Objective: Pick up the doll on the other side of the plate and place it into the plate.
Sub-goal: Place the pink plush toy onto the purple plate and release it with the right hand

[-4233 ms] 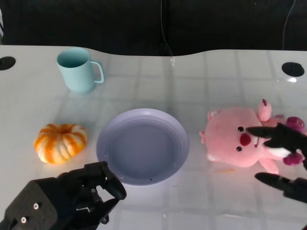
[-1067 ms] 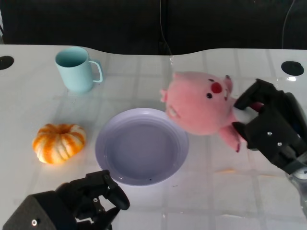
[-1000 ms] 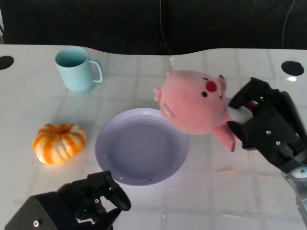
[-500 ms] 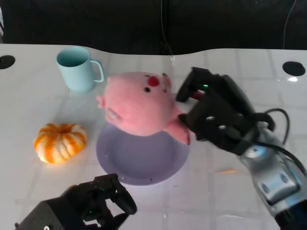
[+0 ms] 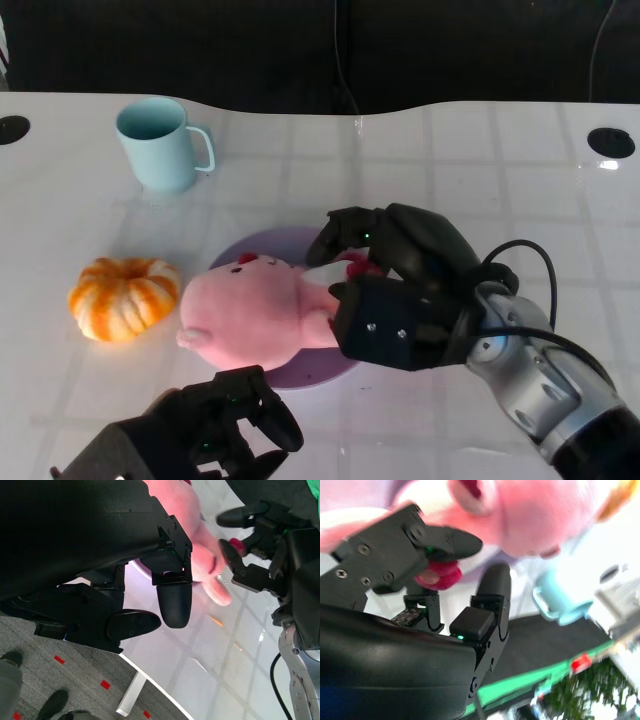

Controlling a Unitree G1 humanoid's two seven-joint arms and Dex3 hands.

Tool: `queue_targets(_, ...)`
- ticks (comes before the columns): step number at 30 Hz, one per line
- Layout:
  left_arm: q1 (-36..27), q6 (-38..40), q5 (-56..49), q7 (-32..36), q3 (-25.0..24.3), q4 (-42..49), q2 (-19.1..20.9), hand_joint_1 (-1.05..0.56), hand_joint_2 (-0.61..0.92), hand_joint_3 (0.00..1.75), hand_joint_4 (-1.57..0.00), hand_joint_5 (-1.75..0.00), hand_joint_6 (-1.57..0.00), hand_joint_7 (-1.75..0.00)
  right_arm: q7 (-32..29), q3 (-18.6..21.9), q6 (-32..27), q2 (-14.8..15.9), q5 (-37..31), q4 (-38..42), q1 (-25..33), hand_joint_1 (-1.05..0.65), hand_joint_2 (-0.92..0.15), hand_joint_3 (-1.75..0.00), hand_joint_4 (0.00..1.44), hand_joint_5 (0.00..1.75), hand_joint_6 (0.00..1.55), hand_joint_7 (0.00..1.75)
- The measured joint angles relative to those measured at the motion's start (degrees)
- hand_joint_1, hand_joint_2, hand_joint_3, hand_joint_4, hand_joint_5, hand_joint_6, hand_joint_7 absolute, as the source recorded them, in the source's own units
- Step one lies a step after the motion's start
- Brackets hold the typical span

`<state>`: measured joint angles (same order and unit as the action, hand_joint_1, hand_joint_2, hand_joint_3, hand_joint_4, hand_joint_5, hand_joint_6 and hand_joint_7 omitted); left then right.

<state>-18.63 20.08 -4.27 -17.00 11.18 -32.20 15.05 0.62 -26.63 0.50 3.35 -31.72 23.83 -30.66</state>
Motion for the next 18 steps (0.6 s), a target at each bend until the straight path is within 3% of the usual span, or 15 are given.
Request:
queue_targets(1,-0.05,0.00,-0.06,0.01,0.01,-0.08,0.00,-0.15,0.92,0.47,-0.53,-1.53,-0.57,-1.37,0.84,-0.28,0.40,0.73,-0.10,-0.39,0.31,-0.59,-0.92,-0.24,0.09,0.50,0.17,0.02)
queue_targets(4,-0.23,-0.01,-0.23,0.02,0.03,-0.24,0.01,-0.15,0.92,0.48,-0.50,-1.48,-0.57,-1.37,2.43,-1.15,0.74,1.93,-0.76,-1.24,1.75,-0.71,-0.92,-0.26,0.01,0.44,0.08,0.01)
queue_targets(12,-0.23,0.02,-0.43,0.01,0.02,-0.26,0.00,-0.14,0.92,0.49,-0.54,-1.54,-0.56,-1.39,8.10,-1.17,1.63,5.37,-0.94,-9.20,5.04,-0.81,-0.92,-0.29,0.00,0.30,0.04,0.01)
queue_targets(18,-0.08,0.45,-0.77,0.05,0.37,-0.38,-0.02,-0.15,0.92,0.47,-0.55,-1.56,-0.56,-1.40,14.71,2.29,0.79,9.96,2.13,-22.67,11.10,-0.81,-0.92,-0.31,0.01,0.29,0.07,0.02)
